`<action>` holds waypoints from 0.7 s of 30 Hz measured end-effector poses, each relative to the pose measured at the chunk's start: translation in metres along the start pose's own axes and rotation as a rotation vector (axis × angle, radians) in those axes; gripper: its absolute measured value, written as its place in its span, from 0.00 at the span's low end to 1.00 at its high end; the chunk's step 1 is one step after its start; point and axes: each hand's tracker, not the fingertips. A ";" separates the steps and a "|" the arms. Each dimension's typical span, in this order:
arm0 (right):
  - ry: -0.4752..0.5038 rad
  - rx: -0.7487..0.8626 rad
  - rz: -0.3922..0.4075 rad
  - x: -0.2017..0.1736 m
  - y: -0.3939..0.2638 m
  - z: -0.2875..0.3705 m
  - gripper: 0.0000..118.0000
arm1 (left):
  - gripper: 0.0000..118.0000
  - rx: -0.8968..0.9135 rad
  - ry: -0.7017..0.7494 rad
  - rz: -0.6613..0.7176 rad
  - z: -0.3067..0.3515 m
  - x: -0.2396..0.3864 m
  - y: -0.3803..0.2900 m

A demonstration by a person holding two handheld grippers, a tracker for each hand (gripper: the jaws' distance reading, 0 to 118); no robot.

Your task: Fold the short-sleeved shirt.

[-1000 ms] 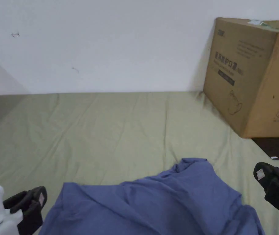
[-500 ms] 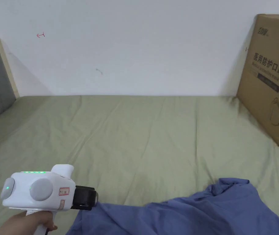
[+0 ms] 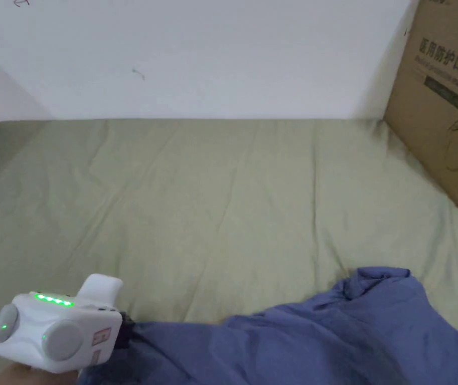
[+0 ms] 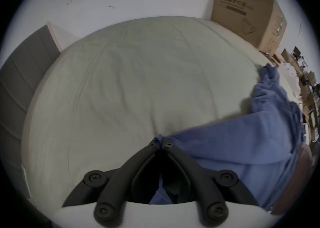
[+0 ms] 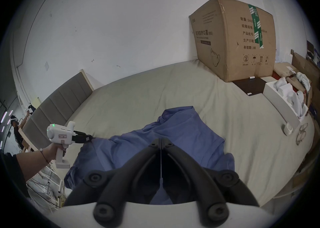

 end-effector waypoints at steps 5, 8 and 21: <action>-0.002 -0.049 0.090 0.030 0.038 -0.056 0.00 | 0.00 0.175 0.019 0.044 0.036 -0.035 0.010; 0.009 -0.146 0.056 0.051 0.066 -0.109 0.23 | 0.00 0.235 -0.042 0.081 0.066 -0.047 0.013; -0.186 -0.533 0.049 0.066 0.080 -0.271 0.61 | 0.00 0.197 -0.053 0.137 0.086 -0.025 -0.006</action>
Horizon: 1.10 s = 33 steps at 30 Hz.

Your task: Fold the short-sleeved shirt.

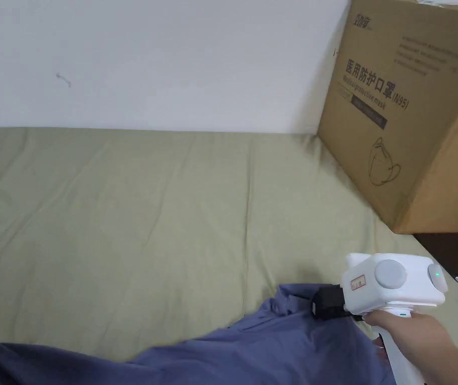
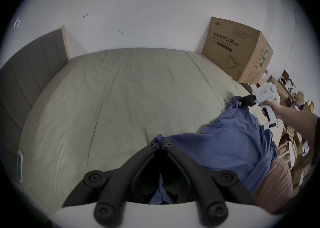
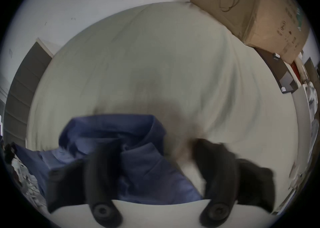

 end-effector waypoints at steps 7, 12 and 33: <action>0.087 0.168 0.054 -0.013 -0.015 0.060 0.05 | 0.00 -0.015 0.024 0.061 -0.004 -0.006 -0.002; 0.073 0.307 -0.063 0.006 -0.013 0.114 0.05 | 0.00 0.029 0.085 0.067 -0.004 -0.016 0.008; 0.052 0.240 -0.241 0.081 -0.181 0.173 0.05 | 0.00 -0.014 0.025 -0.018 0.002 0.002 -0.019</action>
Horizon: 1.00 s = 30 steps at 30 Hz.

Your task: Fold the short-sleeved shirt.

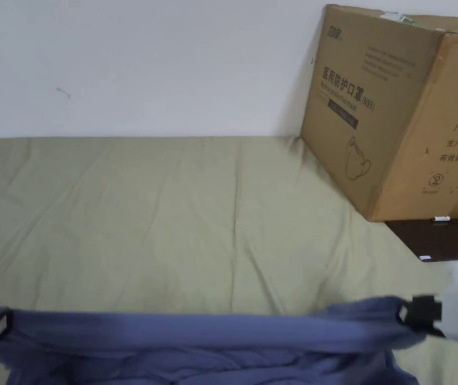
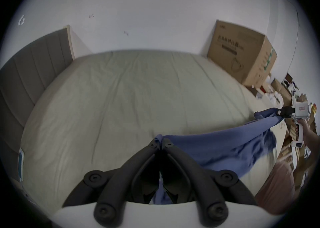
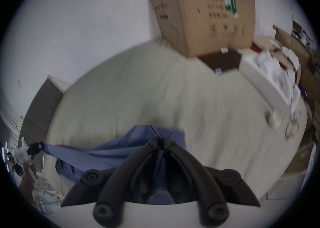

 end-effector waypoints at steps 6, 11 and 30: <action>-0.019 -0.134 -0.051 0.024 -0.082 -0.009 0.05 | 0.00 -0.151 -0.032 0.052 -0.008 -0.014 -0.078; -0.027 -0.101 -0.121 0.025 -0.072 -0.023 0.13 | 0.28 -0.137 -0.046 0.068 -0.009 -0.022 -0.096; 0.086 0.897 0.295 -0.150 -0.102 0.132 0.89 | 0.66 0.836 0.152 -0.040 0.159 0.123 -0.069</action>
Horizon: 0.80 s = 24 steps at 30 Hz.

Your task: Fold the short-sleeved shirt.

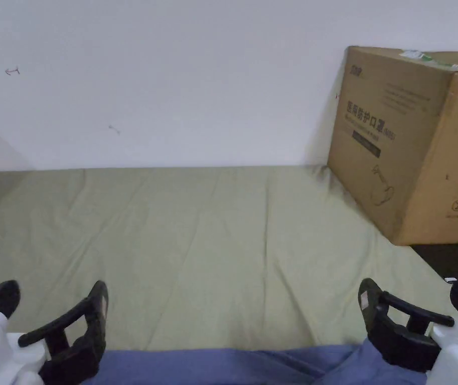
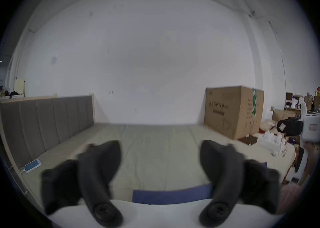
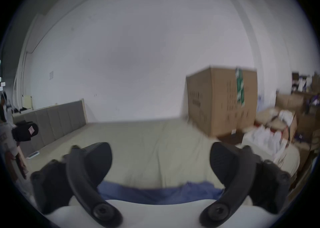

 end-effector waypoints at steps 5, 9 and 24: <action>0.034 0.030 -0.038 -0.022 0.016 0.013 0.10 | 0.00 -0.016 0.042 0.002 0.012 0.034 0.004; 0.043 0.012 -0.060 -0.014 0.021 0.016 0.10 | 0.00 -0.046 0.021 0.050 0.015 0.024 0.013; 0.074 -0.139 -0.057 -0.004 0.015 0.003 0.07 | 1.00 -0.934 -0.205 0.613 -0.131 -0.189 -0.117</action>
